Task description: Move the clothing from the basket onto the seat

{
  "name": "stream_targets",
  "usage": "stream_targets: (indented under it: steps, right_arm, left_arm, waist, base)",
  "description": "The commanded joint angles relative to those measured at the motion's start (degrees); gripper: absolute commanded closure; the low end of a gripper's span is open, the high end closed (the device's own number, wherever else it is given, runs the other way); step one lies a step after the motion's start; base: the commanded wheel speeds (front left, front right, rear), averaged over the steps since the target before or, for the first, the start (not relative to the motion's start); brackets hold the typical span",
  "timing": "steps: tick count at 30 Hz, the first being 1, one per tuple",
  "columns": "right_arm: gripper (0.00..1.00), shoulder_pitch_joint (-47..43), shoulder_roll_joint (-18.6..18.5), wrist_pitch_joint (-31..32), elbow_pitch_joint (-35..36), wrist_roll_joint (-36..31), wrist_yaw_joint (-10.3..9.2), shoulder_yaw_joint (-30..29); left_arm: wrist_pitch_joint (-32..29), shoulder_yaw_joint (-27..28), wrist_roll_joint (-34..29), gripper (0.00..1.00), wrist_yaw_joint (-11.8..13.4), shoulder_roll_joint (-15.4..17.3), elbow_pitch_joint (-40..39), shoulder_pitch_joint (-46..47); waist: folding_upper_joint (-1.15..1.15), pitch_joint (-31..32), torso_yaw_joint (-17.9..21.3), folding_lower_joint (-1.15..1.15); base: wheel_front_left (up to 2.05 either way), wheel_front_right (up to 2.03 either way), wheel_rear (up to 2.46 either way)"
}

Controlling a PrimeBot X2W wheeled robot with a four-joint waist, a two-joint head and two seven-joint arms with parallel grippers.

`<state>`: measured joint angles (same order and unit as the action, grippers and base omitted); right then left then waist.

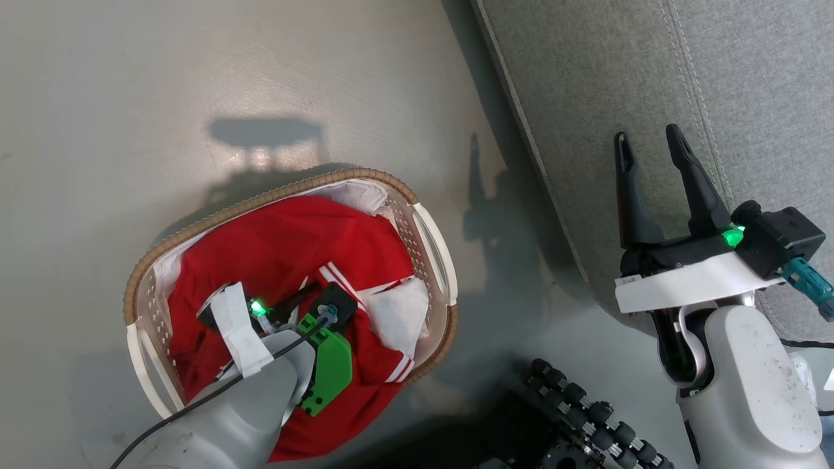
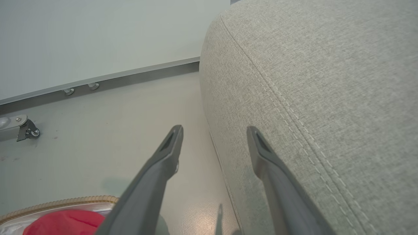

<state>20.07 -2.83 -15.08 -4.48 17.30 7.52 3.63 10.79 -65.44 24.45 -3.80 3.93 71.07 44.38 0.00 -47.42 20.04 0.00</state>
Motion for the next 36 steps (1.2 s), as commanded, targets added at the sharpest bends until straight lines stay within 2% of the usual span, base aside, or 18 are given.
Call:
stream_targets:
  steps: [1,14,15,16,17,18,22,23,36]
  right_arm:
    - [0.00,0.78,-0.11,-0.14,-0.09,0.39,-0.06,0.12]
    - [0.00,1.13,-0.12,-0.14,0.13,0.80,-0.06,1.27]
    - [0.00,1.13,-0.12,-0.14,0.08,0.80,-0.06,1.21]
    - [0.00,1.12,-0.12,-0.14,0.02,0.76,-0.06,1.13]
    - [0.00,1.10,-0.12,-0.14,-0.05,0.73,-0.06,1.05]
    - [0.00,1.11,-0.11,-0.14,-0.13,0.69,-0.06,0.96]
    - [0.00,1.05,-0.12,-0.14,-0.50,0.42,-0.06,0.57]
    - [0.00,1.06,-0.12,-0.14,-0.61,0.35,-0.06,0.52]
    - [0.00,0.70,-0.14,-0.14,-1.88,-1.25,-0.06,-1.09]
  left_arm:
    - [-0.75,0.02,0.30,0.00,0.58,0.08,0.64,0.34]
    - [-5.31,0.44,2.72,0.00,-0.16,0.00,2.10,-0.45]
    - [-6.04,0.37,2.82,0.07,-0.24,0.10,2.19,-0.58]
    - [-6.93,0.27,2.96,0.20,-0.35,0.20,2.28,-0.76]
    - [-8.03,0.17,3.14,0.42,-0.43,0.31,2.38,-0.95]
    - [-8.95,0.11,3.22,0.56,-0.59,0.36,2.44,-1.08]
    - [-10.64,-0.15,3.69,0.87,-1.09,0.30,2.52,-1.12]
    - [-10.34,-0.14,3.69,1.00,-1.16,0.25,2.50,-1.01]
    - [-1.37,-0.79,4.21,1.00,-1.57,-0.44,-0.82,-1.31]
  waist:
    - [0.00,-0.24,0.03,0.00]
    - [0.00,-1.59,0.55,0.00]
    - [0.00,-1.66,0.58,0.00]
    - [0.00,-1.71,0.59,0.00]
    - [0.00,-1.76,0.57,0.00]
    - [0.00,-1.78,0.51,0.00]
    - [0.00,-1.51,0.01,0.00]
    - [0.00,-1.36,-0.16,0.00]
    - [0.00,3.63,-3.20,0.00]
  base:
    - [0.00,0.00,0.00]
    - [0.00,0.00,0.00]
    - [0.00,0.00,0.00]
    - [0.00,0.00,0.00]
    - [0.00,0.00,0.00]
    - [0.00,0.00,0.00]
    - [0.00,0.00,0.00]
    - [0.00,0.00,0.00]
    - [0.00,0.00,0.00]
